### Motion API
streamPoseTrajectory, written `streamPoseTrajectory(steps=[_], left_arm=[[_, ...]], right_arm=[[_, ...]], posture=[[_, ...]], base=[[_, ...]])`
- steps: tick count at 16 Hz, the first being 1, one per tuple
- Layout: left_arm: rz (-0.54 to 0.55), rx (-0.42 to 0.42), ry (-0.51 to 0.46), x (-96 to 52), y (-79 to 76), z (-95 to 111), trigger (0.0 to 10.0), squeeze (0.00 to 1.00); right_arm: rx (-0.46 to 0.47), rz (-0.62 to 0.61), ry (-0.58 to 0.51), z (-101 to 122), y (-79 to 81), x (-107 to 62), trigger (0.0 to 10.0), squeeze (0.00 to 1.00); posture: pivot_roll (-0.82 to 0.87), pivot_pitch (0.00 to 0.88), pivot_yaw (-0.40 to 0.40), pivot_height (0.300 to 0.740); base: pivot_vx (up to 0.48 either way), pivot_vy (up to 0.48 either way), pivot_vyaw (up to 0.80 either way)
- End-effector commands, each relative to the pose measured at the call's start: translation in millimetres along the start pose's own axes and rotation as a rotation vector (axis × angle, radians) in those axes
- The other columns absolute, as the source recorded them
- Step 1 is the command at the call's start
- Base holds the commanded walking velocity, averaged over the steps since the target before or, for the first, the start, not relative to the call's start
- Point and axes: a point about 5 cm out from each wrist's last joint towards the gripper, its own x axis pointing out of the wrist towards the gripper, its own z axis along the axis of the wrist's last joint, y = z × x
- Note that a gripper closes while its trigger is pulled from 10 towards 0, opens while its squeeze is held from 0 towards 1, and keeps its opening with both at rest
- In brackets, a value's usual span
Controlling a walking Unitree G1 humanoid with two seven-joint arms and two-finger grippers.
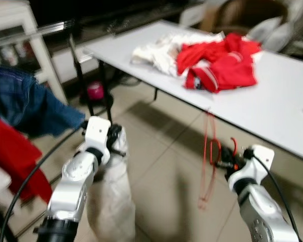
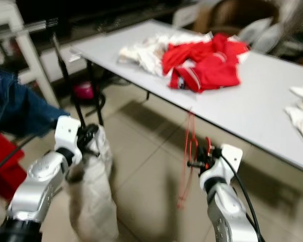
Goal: Hang hanger
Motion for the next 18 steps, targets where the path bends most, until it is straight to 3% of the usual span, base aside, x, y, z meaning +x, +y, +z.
streamPoseTrajectory(steps=[1,13,18], left_arm=[[0.016,0.01,-0.039,-2.0,6.9,7.3,10.0,0.0],[-0.019,0.005,-0.051,3.9,2.7,7.3,10.0,0.0],[-0.024,-0.02,-0.124,6.8,-3.3,17.9,10.0,0.0]], right_arm=[[0.011,0.004,0.0,1.0,3.0,-0.6,10.0,0.0],[0.041,-0.049,-0.019,2.5,0.5,-1.4,10.0,0.0],[0.015,-0.034,-0.041,9.5,-0.8,0.5,10.0,0.0]], posture=[[-0.12,0.0,0.029,0.74],[-0.13,0.0,0.049,0.74],[-0.13,0.0,0.031,0.74]], base=[[0.0,0.48,-0.76],[0.0,0.468,-0.76],[0.0,0.0,-0.73]])
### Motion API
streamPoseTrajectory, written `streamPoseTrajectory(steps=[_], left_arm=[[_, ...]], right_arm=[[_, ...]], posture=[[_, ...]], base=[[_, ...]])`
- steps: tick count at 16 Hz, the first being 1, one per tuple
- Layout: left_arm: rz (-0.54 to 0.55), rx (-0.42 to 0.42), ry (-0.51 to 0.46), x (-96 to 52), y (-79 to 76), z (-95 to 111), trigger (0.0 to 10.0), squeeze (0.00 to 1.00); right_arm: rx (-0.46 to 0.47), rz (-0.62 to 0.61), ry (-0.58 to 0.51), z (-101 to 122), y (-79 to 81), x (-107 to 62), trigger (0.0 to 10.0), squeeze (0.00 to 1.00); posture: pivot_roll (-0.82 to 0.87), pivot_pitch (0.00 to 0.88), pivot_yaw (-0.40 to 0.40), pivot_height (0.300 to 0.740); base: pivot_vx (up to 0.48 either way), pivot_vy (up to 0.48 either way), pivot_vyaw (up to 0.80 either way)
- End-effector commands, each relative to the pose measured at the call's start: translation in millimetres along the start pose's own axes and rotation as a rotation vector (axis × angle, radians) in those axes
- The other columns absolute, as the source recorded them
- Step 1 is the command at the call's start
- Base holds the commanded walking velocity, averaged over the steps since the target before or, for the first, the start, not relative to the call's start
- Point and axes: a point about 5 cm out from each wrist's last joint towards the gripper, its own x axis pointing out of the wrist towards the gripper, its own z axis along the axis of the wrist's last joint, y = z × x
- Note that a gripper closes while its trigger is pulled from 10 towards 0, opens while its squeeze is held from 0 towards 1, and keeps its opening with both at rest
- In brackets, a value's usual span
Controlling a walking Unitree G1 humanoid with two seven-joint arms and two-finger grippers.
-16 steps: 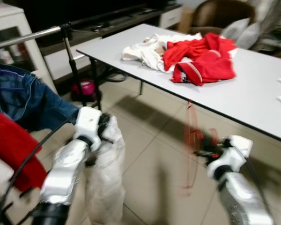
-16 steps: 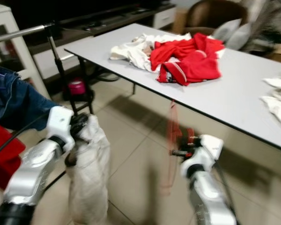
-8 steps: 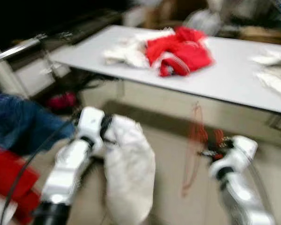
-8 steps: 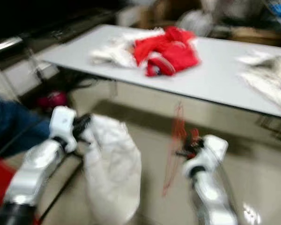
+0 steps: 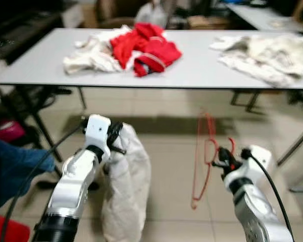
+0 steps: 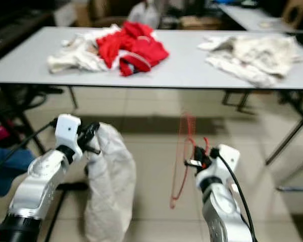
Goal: Hang hanger
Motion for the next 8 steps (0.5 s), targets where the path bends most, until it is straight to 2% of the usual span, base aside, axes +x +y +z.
streamPoseTrajectory(steps=[1,2,5,8], left_arm=[[-0.006,0.001,-0.108,5.3,-1.9,22.1,10.0,0.0],[0.007,-0.013,-0.123,6.9,-0.6,26.7,10.0,0.0],[0.018,-0.013,-0.122,8.7,3.1,30.3,10.0,0.0],[0.013,-0.002,-0.139,10.2,3.7,36.4,10.0,0.0]], right_arm=[[-0.03,-0.002,-0.05,12.0,-4.5,0.1,10.0,0.0],[-0.079,0.05,-0.082,21.3,-0.2,2.8,10.0,0.0],[-0.124,0.14,-0.122,33.8,8.8,8.1,10.0,0.0],[-0.166,0.168,-0.124,38.7,8.2,11.6,10.0,0.0]], posture=[[-0.13,0.0,0.031,0.74],[-0.13,0.0,0.021,0.74],[-0.13,0.0,0.009,0.74],[-0.12,0.0,0.001,0.74]], base=[[0.251,0.0,0.0],[0.379,0.0,0.0],[0.392,0.0,0.0],[0.411,0.0,0.0]])
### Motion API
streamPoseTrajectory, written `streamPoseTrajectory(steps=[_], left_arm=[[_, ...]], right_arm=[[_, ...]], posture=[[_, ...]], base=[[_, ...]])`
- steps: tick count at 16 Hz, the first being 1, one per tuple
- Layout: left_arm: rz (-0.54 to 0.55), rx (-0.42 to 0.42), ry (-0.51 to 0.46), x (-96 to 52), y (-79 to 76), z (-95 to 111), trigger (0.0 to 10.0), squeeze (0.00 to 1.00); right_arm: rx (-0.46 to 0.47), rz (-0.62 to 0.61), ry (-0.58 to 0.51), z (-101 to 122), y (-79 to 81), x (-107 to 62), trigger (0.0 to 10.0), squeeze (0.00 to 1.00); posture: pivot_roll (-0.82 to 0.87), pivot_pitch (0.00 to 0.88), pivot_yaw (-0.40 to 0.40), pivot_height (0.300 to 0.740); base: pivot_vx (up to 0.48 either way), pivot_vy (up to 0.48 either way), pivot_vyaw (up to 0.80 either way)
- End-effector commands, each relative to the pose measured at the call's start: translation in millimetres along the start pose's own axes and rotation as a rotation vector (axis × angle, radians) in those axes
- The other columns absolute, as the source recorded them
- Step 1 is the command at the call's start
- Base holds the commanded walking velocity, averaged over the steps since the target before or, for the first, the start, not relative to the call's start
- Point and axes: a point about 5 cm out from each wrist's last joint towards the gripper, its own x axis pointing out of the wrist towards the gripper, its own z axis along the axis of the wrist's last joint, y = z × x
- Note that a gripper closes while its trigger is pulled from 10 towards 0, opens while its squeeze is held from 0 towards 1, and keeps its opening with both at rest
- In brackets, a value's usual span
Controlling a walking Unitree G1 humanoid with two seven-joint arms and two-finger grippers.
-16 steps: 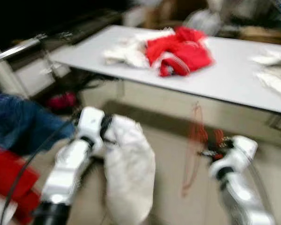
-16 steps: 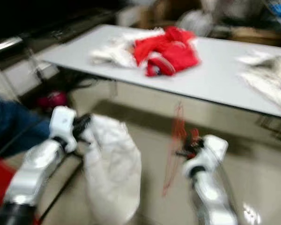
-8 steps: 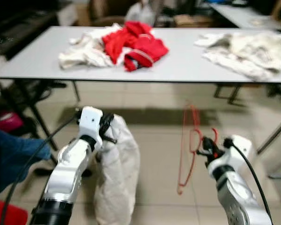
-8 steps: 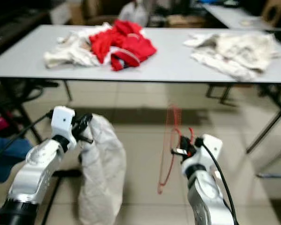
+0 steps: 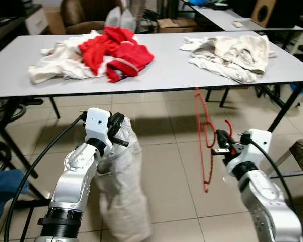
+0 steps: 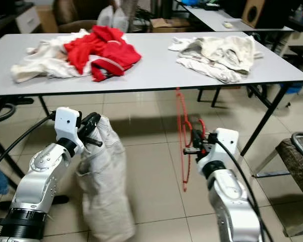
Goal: Hang hanger
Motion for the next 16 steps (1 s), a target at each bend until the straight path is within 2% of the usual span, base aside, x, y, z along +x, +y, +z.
streamPoseTrajectory(steps=[1,7,9,16], left_arm=[[0.007,0.02,-0.088,4.2,5.2,24.4,10.0,0.0],[0.009,0.022,-0.103,5.7,8.2,30.6,10.0,0.0],[0.006,0.021,-0.102,5.6,7.4,30.4,10.0,0.0],[-0.016,0.019,-0.097,6.4,2.3,30.0,10.0,0.0]], right_arm=[[-0.014,0.035,-0.037,10.3,3.5,4.8,10.0,0.0],[-0.037,0.068,-0.068,19.6,2.9,5.4,10.0,0.0],[-0.043,0.076,-0.063,18.7,4.2,5.1,10.0,0.0],[-0.066,0.098,-0.078,21.4,6.4,5.2,10.0,0.0]], posture=[[-0.12,0.0,0.001,0.74],[-0.12,0.0,0.01,0.74],[-0.13,0.0,0.01,0.74],[-0.13,0.0,0.008,0.74]], base=[[0.42,0.0,0.0],[0.414,0.0,0.0],[0.412,0.0,-0.54],[0.408,0.0,0.0]])
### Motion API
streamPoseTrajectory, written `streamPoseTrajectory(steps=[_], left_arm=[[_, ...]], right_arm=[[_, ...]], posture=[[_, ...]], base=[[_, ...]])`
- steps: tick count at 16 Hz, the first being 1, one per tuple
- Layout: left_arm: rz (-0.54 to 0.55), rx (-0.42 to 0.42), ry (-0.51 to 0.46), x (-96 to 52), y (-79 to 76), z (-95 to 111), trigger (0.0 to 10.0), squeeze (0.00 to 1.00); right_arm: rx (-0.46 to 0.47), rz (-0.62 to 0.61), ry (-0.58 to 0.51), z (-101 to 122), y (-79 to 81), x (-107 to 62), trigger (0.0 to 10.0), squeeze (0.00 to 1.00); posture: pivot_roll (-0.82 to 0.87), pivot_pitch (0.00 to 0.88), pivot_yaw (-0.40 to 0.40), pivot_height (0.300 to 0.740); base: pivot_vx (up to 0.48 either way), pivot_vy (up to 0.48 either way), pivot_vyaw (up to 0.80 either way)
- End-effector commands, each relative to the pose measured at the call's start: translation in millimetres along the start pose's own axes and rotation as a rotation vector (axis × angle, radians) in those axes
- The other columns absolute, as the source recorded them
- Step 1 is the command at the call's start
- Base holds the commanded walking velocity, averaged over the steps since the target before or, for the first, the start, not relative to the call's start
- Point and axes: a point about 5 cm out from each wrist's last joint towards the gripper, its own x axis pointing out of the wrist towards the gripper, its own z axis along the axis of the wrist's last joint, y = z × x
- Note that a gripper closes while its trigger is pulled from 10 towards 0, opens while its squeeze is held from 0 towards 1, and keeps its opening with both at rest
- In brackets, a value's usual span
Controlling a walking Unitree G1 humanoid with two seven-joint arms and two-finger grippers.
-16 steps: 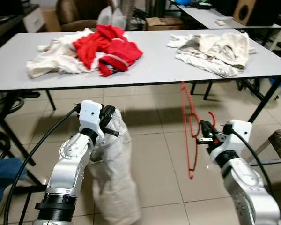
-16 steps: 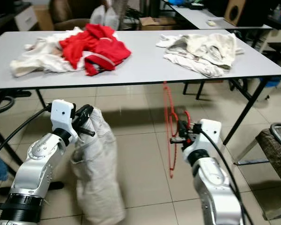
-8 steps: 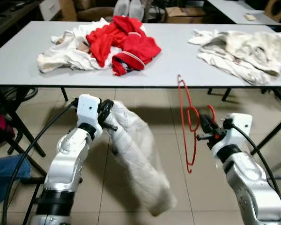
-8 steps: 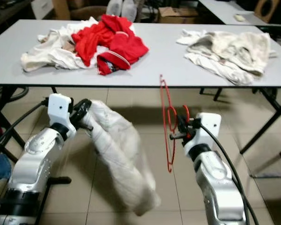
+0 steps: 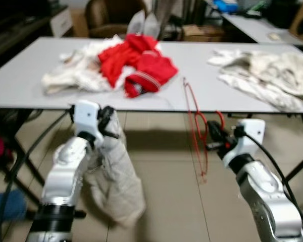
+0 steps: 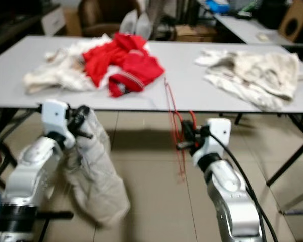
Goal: Hang hanger
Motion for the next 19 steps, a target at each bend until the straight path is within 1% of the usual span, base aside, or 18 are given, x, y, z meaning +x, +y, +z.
streamPoseTrajectory(steps=[1,6,7,10,14,15,17,19], left_arm=[[-0.049,0.019,-0.067,5.5,-10.2,17.2,10.0,0.0],[-0.069,0.019,-0.064,5.8,-12.3,16.6,10.0,0.0],[-0.094,0.036,-0.052,5.4,-15.6,14.2,10.0,0.0],[-0.117,0.033,-0.047,4.7,-18.8,12.5,10.0,0.0],[-0.179,0.061,-0.02,3.0,-24.2,7.6,10.0,0.0],[-0.184,0.063,-0.022,3.2,-24.4,7.9,10.0,0.0],[-0.24,0.069,-0.021,4.4,-22.7,11.5,10.0,0.0],[-0.293,0.112,-0.012,7.6,-16.4,17.3,10.0,0.0]], right_arm=[[-0.014,-0.016,-0.017,3.7,-5.1,0.6,10.0,0.0],[-0.023,-0.01,-0.019,4.7,-3.6,2.2,10.0,0.0],[-0.025,-0.004,-0.018,4.0,-2.6,2.2,10.0,0.0],[-0.026,0.001,-0.019,4.0,-0.7,2.3,10.0,0.0],[-0.029,-0.001,-0.015,3.0,-1.5,0.8,10.0,0.0],[-0.03,-0.003,-0.014,3.1,-2.2,0.7,10.0,0.0],[-0.029,-0.003,-0.014,2.8,-2.2,0.5,10.0,0.0],[-0.031,0.003,-0.014,2.6,-1.6,1.3,10.0,0.0]], posture=[[-0.13,0.0,0.007,0.74],[-0.13,0.0,0.005,0.74],[-0.13,0.0,0.007,0.74],[-0.14,0.0,0.009,0.74],[-0.14,0.0,0.007,0.74],[-0.14,0.0,0.006,0.74],[-0.14,0.0,-0.002,0.74],[-0.14,0.0,-0.001,0.74]], base=[[0.405,0.0,0.0],[0.406,0.0,0.0],[0.401,0.0,0.0],[0.401,0.0,0.0],[0.398,0.0,0.0],[0.398,0.0,0.0],[0.384,0.0,0.0],[0.323,0.0,0.0]])
